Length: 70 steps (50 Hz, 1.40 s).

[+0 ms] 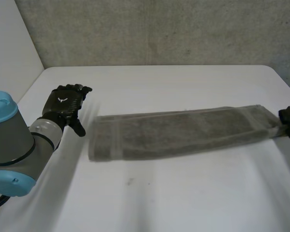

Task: Fold the towel.

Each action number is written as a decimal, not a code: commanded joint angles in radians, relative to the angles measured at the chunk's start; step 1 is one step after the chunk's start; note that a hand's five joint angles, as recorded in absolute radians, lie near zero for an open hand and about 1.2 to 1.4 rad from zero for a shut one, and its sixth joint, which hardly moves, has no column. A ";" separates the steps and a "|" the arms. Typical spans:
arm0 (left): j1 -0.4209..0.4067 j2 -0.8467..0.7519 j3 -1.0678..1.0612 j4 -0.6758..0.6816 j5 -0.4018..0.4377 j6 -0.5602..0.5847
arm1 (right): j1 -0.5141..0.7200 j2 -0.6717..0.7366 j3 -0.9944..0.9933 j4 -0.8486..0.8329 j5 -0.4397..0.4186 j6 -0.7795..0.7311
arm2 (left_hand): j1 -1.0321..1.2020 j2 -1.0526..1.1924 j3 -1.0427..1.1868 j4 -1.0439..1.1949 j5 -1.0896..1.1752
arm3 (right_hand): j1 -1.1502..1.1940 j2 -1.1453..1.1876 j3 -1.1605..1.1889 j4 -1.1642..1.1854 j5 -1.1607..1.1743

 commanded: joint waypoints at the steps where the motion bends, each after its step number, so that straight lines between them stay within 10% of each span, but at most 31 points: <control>1: 0.000 0.003 -0.001 0.000 0.001 0.000 | -0.017 -0.132 -0.024 0.005 0.117 -0.142 | 0.001 0.008 0.005 0.008 -0.025 | 0.078 0.092 0.059 0.057 0.069; 13: 0.002 0.017 0.001 0.000 0.001 0.000 | 0.337 -0.192 -0.131 0.003 0.122 -0.212 | 0.001 0.008 0.005 0.008 -0.025 | 0.078 0.092 0.059 0.057 0.069; 21: 0.005 0.031 0.001 0.000 -0.001 0.000 | 0.785 -0.017 -0.297 0.000 0.120 -0.288 | 0.001 0.008 0.005 0.008 -0.025 | 0.078 0.092 0.059 0.057 0.069; 32: 0.002 0.031 0.001 0.006 -0.001 0.000 | 1.058 0.190 -0.387 0.010 0.123 -0.390 | 0.001 0.008 0.005 0.008 -0.025 | 0.078 0.092 0.059 0.057 0.069; 44: -0.001 0.031 0.024 0.007 -0.001 0.000 | 1.101 0.218 -0.375 0.019 0.119 -0.452 | 0.001 0.008 0.005 0.008 -0.025 | 0.078 0.092 0.059 0.057 0.069; 48: -0.011 0.028 0.045 0.023 -0.004 -0.002 | 1.083 0.161 -0.337 0.019 0.122 -0.454 | 0.001 0.008 0.005 0.008 -0.025 | -0.964 -0.950 -0.984 -0.985 -0.974; 54: -0.038 0.017 0.073 0.027 -0.007 -0.008 | 1.025 0.034 -0.210 0.002 0.093 -0.402 | 0.001 0.008 0.005 0.008 -0.025 | -1.133 -1.119 -1.153 -1.154 -1.143; 70: -0.184 -0.149 0.186 0.018 -0.048 -0.074 | 0.644 -0.247 0.166 0.013 0.099 0.275 | 0.030 0.038 0.035 0.037 0.004 | -1.143 -1.129 -1.163 -1.165 -1.153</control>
